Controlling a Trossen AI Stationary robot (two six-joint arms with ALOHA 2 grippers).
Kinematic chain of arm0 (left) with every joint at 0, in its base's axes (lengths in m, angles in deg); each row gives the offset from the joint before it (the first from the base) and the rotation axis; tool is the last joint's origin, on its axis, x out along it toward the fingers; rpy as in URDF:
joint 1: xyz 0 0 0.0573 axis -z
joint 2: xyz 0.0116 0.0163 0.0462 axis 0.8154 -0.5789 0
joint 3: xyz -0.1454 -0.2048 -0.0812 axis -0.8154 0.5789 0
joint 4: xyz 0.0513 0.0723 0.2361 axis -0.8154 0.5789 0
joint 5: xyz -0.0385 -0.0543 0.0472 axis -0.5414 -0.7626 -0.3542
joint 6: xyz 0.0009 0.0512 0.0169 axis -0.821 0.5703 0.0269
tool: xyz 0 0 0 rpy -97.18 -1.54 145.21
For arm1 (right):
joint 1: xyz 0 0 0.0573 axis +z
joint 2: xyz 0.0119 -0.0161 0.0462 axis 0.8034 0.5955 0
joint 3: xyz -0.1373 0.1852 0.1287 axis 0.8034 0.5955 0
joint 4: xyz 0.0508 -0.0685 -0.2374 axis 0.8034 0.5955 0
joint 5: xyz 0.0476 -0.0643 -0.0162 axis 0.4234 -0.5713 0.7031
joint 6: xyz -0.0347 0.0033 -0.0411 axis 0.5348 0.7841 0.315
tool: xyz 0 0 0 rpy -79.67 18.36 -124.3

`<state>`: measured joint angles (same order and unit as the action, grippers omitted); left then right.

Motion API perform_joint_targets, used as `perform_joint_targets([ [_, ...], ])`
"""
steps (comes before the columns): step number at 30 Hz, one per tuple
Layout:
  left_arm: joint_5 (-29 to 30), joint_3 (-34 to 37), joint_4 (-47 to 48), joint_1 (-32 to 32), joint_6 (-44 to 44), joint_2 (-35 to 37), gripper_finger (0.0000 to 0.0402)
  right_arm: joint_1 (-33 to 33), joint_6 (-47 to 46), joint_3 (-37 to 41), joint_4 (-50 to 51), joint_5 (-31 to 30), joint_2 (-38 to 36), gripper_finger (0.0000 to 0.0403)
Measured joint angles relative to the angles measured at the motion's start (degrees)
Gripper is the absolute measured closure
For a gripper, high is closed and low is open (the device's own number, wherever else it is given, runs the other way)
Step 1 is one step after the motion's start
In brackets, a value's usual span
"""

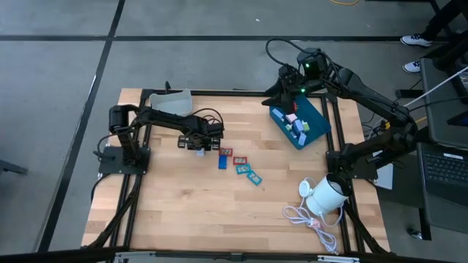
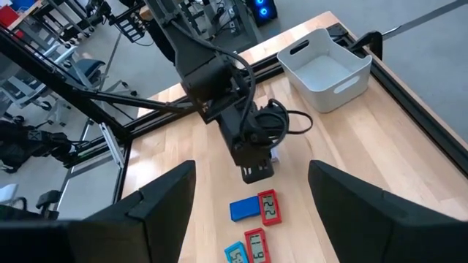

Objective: Pick & Place Office items
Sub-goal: Put the white digital timer into the gray bin

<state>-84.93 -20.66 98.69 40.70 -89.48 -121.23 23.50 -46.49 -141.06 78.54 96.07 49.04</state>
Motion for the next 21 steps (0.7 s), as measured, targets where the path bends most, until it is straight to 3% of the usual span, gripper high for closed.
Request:
perform_joint_targets([
  [2,1.21,0.38,-0.67,0.04,-0.62,2.33,0.0248,0.0,0.03,0.0,-0.04,-0.42,0.0,0.0132],
  [8,12.11,0.06,-5.68,0.1,-1.77,15.21,0.0248,0.0,0.04,0.0,-0.48,-0.44,0.0,0.0132],
  [13,25.43,-0.16,-4.71,-0.55,0.87,27.05,0.0249,0.0,-0.63,0.0,-0.86,-0.48,0.0,0.0132],
  [17,27.18,-0.09,3.52,-5.76,8.86,32.85,0.0249,0.0,-1.7,0.0,-2.09,-0.5,0.0,0.0132],
  [21,24.07,-0.05,6.08,-14.24,18.67,35.59,0.0249,0.0,-2.85,0.0,-3.2,-1.98,0.0,0.0132],
])
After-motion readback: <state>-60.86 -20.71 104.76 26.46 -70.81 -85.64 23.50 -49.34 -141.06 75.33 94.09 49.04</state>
